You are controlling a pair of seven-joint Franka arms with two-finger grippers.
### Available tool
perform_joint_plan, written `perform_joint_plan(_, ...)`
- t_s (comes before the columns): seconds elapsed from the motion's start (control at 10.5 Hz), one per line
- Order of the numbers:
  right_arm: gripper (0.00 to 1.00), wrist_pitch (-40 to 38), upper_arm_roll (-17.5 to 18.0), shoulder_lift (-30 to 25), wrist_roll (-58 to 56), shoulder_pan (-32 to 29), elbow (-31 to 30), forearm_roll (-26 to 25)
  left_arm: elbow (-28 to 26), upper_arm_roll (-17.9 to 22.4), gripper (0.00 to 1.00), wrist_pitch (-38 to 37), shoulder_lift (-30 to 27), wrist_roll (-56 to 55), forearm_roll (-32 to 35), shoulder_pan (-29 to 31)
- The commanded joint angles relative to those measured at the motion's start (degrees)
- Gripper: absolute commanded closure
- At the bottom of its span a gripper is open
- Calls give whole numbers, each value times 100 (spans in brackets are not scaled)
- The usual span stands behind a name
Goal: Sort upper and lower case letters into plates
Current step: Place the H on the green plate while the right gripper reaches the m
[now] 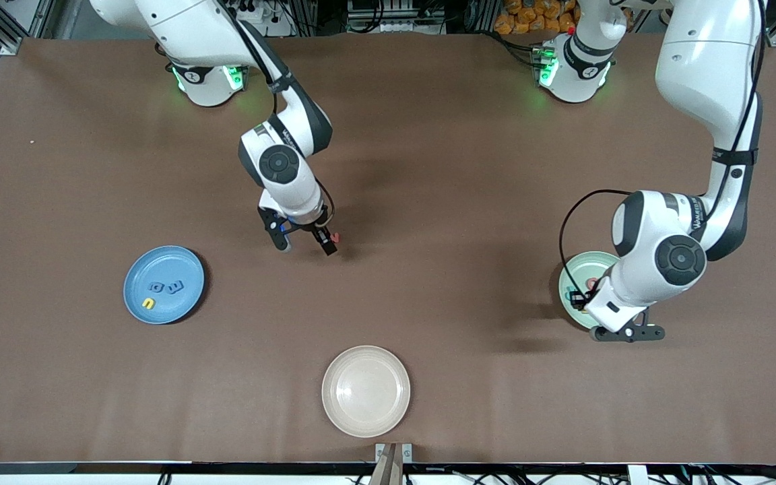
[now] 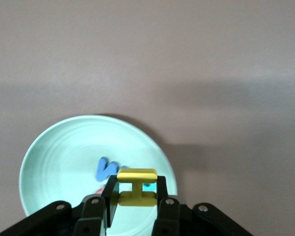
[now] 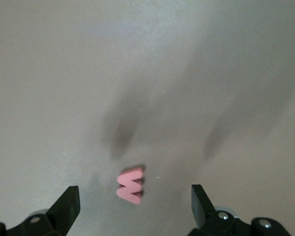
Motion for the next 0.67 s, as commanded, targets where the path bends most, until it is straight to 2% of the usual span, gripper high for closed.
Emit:
perform_joint_plan(0.0,0,154,-55,16,159,66,-163,-37,-279,171,77,-20,-58,52,58,65)
perform_joint_plan(0.1,0,215,-55,130,159,83,-110,-46,-306,190,27,-29,-66,61,59,83)
perform_joint_plan(0.19,0,225,-55,323,151,101,30,-72,-289,216,0,-37,-119,61,59,84)
perform_joint_plan(0.57,0,216,-55,641,133,101,373,-81,-139,269,0,-335,-881,61,59,75)
